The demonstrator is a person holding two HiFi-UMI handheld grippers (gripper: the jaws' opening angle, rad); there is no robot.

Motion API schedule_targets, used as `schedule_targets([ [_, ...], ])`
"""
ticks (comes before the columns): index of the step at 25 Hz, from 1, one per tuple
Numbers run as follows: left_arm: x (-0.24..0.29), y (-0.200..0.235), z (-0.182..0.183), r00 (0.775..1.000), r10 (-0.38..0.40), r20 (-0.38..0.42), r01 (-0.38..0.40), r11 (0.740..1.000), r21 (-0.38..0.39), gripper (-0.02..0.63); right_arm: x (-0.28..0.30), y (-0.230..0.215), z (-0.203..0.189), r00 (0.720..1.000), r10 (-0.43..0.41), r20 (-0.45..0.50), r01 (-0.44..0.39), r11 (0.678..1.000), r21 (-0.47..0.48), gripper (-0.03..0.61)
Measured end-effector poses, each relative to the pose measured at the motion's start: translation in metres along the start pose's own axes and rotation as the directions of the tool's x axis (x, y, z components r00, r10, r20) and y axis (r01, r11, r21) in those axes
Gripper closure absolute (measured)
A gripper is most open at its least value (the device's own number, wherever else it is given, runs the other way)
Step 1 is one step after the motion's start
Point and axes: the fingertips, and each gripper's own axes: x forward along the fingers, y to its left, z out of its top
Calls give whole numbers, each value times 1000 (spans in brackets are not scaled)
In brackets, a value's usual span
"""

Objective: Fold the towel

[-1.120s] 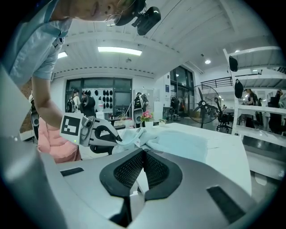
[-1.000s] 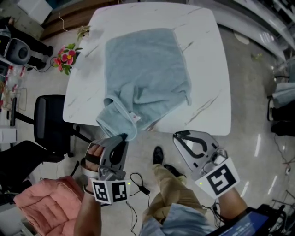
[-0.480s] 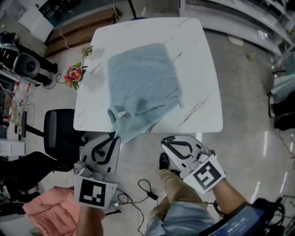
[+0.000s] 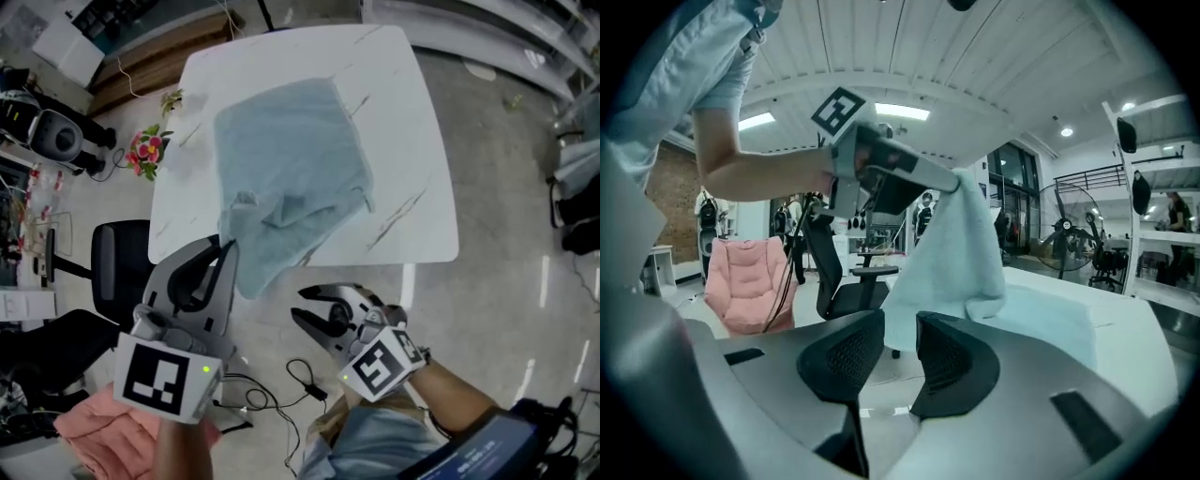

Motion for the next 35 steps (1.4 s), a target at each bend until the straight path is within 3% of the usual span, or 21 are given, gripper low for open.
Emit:
schedule_targets([
  [5, 4, 14, 15, 998, 10, 63, -6, 997, -74, 597, 32, 16, -16, 1000, -23, -10, 22, 999, -41, 379],
  [9, 5, 15, 17, 998, 17, 58, -12, 996, -91, 597, 50, 24, -23, 999, -50, 5, 50, 999, -21, 338],
  [16, 9, 20, 19, 998, 23, 57, -15, 991, -135, 597, 87, 26, -41, 980, -197, 11, 198, 977, -82, 301],
  [25, 12, 23, 19, 998, 29, 53, -21, 989, -149, 597, 122, 37, -59, 948, -317, -24, 314, 946, -85, 285],
  [35, 9, 24, 24, 998, 46, 49, -36, 983, -182, 597, 132, 35, -64, 931, -359, -72, 352, 931, -96, 300],
])
